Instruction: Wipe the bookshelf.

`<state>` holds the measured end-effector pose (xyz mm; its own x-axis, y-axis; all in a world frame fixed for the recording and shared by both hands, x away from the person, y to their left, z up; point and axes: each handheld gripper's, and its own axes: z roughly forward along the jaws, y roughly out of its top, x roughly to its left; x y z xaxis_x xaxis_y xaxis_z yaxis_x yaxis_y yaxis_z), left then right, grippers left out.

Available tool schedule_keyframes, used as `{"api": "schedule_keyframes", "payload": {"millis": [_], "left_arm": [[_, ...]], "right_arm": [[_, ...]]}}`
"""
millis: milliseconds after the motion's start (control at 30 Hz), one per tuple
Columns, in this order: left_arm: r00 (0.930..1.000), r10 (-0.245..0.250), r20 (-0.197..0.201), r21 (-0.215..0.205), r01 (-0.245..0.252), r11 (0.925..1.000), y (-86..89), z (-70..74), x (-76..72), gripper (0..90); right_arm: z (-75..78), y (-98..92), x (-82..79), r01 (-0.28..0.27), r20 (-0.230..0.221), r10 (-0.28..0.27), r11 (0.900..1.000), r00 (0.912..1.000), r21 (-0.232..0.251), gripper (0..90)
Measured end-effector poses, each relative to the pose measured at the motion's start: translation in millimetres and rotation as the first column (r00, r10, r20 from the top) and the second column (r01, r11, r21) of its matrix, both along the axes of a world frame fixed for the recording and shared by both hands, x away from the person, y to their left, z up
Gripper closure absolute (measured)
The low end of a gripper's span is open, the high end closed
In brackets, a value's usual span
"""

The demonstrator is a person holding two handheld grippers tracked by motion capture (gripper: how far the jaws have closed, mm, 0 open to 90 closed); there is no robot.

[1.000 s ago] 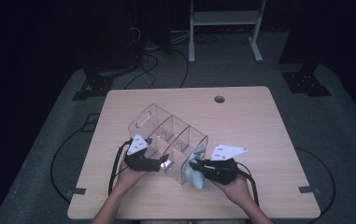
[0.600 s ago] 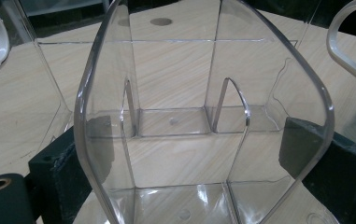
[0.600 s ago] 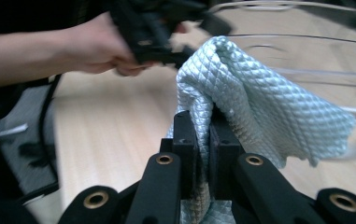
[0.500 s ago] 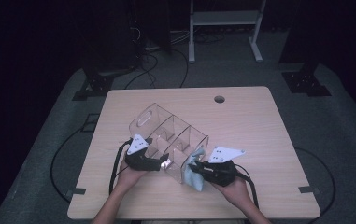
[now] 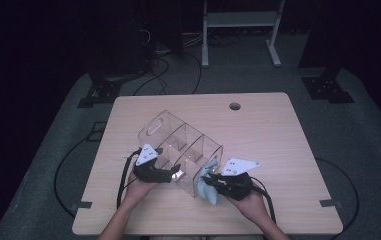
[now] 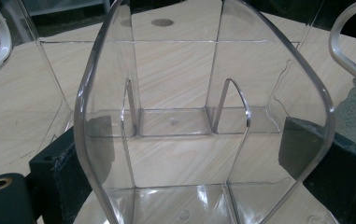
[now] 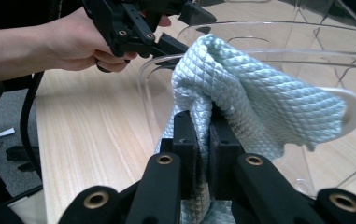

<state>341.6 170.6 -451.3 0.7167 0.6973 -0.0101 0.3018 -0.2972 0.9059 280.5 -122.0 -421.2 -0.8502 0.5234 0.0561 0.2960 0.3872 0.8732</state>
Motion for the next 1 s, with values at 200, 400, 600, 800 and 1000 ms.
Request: {"api": "schedule_keyframes", "payload": {"millis": [200, 400, 600, 800, 1000], "left_arm": [[1.0000, -0.001, -0.002, -0.007, 0.001, 1.0000, 2.5, -0.5, -0.2, 6.2], [0.9999, -0.012, 0.001, 0.000, 0.012, 0.9999, 2.3, 0.1, -0.1, 6.2], [0.9999, -0.013, -0.003, 0.003, 0.013, 0.9999, 2.7, 0.1, -0.1, 6.1], [0.9997, -0.022, -0.004, 0.006, 0.022, 0.9997, 3.1, 0.9, 0.1, 6.3], [0.9997, -0.025, -0.004, 0.006, 0.025, 0.9997, 2.6, 0.8, -0.3, 6.2]], "right_arm": [[-2.2, 22.8, -16.4, -0.081, -0.001, 0.081, 0.996, 0.9967, -0.024, 83.2], [-1.3, 7.7, -5.7, -0.022, 0.004, 0.022, 0.999, 0.9998, -0.025, 83.3], [-5.3, -0.4, 0.3, 0.024, -0.004, -0.024, 1.000, 0.9997, -0.014, 83.3], [-3.1, -0.7, 4.3, 0.033, 0.007, -0.033, 0.999, 0.9994, -0.031, 83.3], [-2.2, -16.0, 21.3, 0.104, 0.006, -0.103, 0.995, 0.9946, -0.004, 83.4]]}}
